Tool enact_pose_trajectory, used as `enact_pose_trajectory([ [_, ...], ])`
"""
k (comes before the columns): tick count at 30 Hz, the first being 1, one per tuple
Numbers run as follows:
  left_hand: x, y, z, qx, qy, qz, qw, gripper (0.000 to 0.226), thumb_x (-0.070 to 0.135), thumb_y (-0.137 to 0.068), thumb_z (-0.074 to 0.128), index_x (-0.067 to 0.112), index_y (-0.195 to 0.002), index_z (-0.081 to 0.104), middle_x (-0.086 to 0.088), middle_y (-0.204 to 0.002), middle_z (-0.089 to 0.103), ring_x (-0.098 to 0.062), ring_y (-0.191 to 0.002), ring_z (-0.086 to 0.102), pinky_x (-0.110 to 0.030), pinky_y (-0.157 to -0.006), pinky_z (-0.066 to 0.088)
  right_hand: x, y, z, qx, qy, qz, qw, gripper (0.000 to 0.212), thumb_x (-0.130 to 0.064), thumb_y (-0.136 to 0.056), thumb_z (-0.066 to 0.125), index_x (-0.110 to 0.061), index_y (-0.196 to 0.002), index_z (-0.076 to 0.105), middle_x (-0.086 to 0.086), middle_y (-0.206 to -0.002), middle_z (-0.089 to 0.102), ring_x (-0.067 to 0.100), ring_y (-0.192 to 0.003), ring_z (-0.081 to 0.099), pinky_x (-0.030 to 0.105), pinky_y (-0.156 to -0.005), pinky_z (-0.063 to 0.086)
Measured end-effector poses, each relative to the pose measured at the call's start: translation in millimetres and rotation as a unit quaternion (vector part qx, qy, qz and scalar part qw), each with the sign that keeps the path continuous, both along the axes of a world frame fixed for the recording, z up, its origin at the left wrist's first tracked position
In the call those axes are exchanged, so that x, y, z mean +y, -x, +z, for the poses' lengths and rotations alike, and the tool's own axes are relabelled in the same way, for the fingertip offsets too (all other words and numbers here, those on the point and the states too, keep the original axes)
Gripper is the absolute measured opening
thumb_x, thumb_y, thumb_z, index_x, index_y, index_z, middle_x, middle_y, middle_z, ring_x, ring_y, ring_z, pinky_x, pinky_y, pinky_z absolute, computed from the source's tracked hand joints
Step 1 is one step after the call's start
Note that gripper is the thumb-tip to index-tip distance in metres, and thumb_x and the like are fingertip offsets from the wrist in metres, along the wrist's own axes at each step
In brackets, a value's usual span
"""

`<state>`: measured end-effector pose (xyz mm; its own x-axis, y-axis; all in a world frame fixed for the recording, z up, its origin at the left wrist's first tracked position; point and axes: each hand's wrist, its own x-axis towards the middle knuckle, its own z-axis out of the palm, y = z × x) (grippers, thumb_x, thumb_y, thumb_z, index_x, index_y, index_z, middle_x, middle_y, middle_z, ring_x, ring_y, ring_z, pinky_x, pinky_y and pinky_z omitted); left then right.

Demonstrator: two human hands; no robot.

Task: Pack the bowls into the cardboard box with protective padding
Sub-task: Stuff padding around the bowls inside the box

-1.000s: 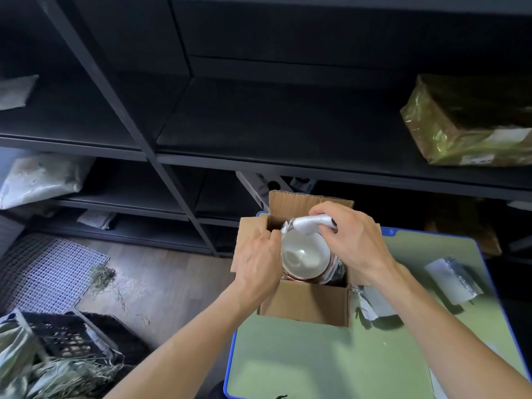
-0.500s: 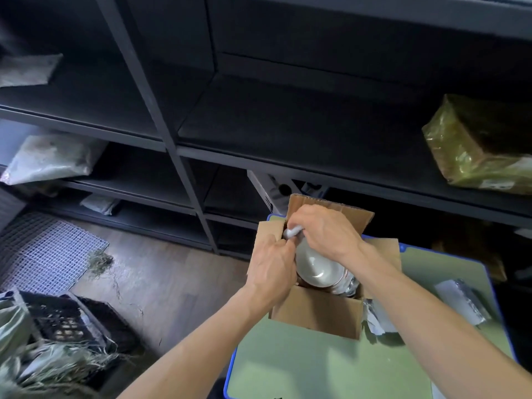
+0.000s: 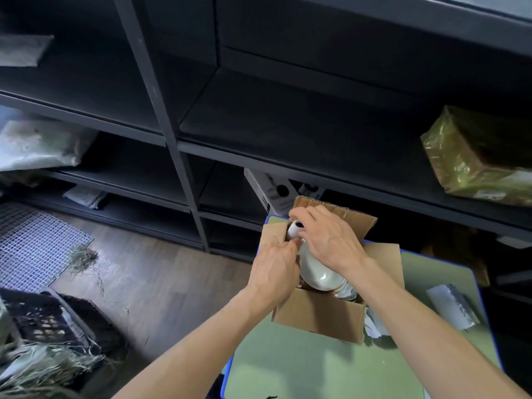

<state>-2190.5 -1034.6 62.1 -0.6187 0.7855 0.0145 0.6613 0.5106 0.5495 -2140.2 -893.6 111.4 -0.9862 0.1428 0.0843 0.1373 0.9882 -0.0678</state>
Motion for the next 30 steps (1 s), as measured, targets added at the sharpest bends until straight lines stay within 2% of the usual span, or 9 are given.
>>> enact_pose_trajectory([
  [2, -0.3, 0.6, -0.4, -0.004, -0.002, 0.0, 1.0, 0.04, 0.01, -0.091, 0.043, 0.016, -0.127, 0.06, -0.003, -0.098, 0.07, -0.02, -0.083, 0.038, -0.034, -0.064, 0.041, 0.0, -0.3, -4.3, 0.02, 0.001, -0.01, 1.0, 0.024, -0.012, -0.083, 0.07, -0.023, -0.1, 0.057, -0.009, -0.089, 0.058, 0.016, -0.085, 0.052, 0.022, -0.063, 0.039],
  [4, -0.1, 0.8, -2.5, 0.019, 0.007, -0.008, 1.0, 0.034, 0.013, -0.092, 0.043, 0.016, -0.12, 0.061, -0.002, -0.095, 0.07, -0.019, -0.079, 0.035, -0.032, -0.065, 0.037, 0.8, 0.4, -13.8, 0.021, 0.022, -0.001, 1.0, 0.019, -0.008, -0.083, 0.068, -0.022, -0.091, 0.058, -0.01, -0.092, 0.056, 0.015, -0.087, 0.048, 0.025, -0.064, 0.046],
  [9, -1.7, 2.9, -7.0, 0.024, -0.004, -0.013, 1.0, 0.028, 0.016, -0.096, 0.045, 0.018, -0.12, 0.06, 0.0, -0.094, 0.069, -0.018, -0.078, 0.036, -0.035, -0.07, 0.048, 0.4, -4.9, -22.4, 0.004, 0.052, -0.018, 0.998, 0.015, -0.012, -0.089, 0.058, -0.02, -0.102, 0.063, -0.006, -0.104, 0.051, 0.015, -0.092, 0.05, 0.032, -0.065, 0.052],
  [15, -2.9, 2.9, 2.8, 0.054, 0.012, -0.03, 0.998, 0.032, 0.016, -0.096, 0.047, 0.014, -0.124, 0.062, -0.003, -0.094, 0.07, -0.02, -0.084, 0.045, -0.028, -0.065, 0.034, -2.6, -8.5, -10.6, 0.036, 0.034, -0.005, 0.999, 0.036, 0.002, -0.077, 0.067, -0.023, -0.103, 0.063, -0.01, -0.098, 0.062, 0.015, -0.087, 0.053, 0.023, -0.065, 0.051],
  [17, -4.0, 4.6, 9.8, 0.083, 0.022, -0.044, 0.995, 0.022, 0.02, -0.087, 0.063, 0.017, -0.106, 0.072, 0.002, -0.079, 0.069, -0.016, -0.07, 0.045, -0.025, -0.059, 0.033, -1.9, -10.7, -16.4, 0.043, 0.037, 0.013, 0.998, 0.04, 0.007, -0.074, 0.067, -0.021, -0.103, 0.069, -0.009, -0.099, 0.063, 0.016, -0.09, 0.054, 0.02, -0.068, 0.049],
  [20, -5.1, 2.3, 11.5, 0.15, 0.058, -0.092, 0.983, 0.005, 0.023, -0.08, 0.072, 0.018, -0.081, 0.073, 0.005, -0.065, 0.062, -0.014, -0.055, 0.046, -0.023, -0.057, 0.027, -0.3, -11.7, -27.4, 0.026, 0.043, 0.032, 0.998, 0.043, 0.009, -0.072, 0.068, -0.015, -0.106, 0.074, -0.005, -0.097, 0.069, 0.021, -0.091, 0.058, 0.032, -0.072, 0.057],
  [24, -3.9, 3.1, 7.4, 0.099, 0.029, -0.06, 0.993, 0.006, 0.01, -0.083, 0.063, 0.013, -0.085, 0.067, -0.001, -0.071, 0.063, -0.019, -0.061, 0.047, -0.024, -0.059, 0.028, -1.4, -11.4, -20.7, 0.015, -0.003, 0.019, 1.0, 0.047, -0.004, -0.074, 0.044, -0.015, -0.107, 0.075, -0.008, -0.099, 0.072, 0.022, -0.088, 0.058, 0.035, -0.073, 0.055],
  [27, -2.1, 3.4, 0.1, 0.12, 0.044, -0.062, 0.99, 0.017, 0.014, -0.094, 0.045, 0.014, -0.101, 0.061, -0.002, -0.084, 0.064, -0.021, -0.068, 0.036, -0.027, -0.065, 0.026, 0.1, -11.8, -15.6, 0.017, 0.009, -0.006, 1.0, 0.047, -0.002, -0.074, 0.044, -0.017, -0.102, 0.078, -0.008, -0.102, 0.073, 0.022, -0.087, 0.056, 0.036, -0.071, 0.054],
  [30, -3.1, 4.1, 8.8, 0.138, 0.052, -0.092, 0.985, 0.011, 0.012, -0.088, 0.059, 0.012, -0.095, 0.067, -0.001, -0.072, 0.061, -0.02, -0.06, 0.041, -0.027, -0.062, 0.025, 3.7, -8.3, -21.2, -0.082, 0.025, -0.059, 0.995, 0.056, -0.008, -0.079, 0.036, -0.035, -0.114, 0.07, -0.009, -0.108, 0.067, 0.019, -0.083, 0.048, 0.03, -0.068, 0.045],
])
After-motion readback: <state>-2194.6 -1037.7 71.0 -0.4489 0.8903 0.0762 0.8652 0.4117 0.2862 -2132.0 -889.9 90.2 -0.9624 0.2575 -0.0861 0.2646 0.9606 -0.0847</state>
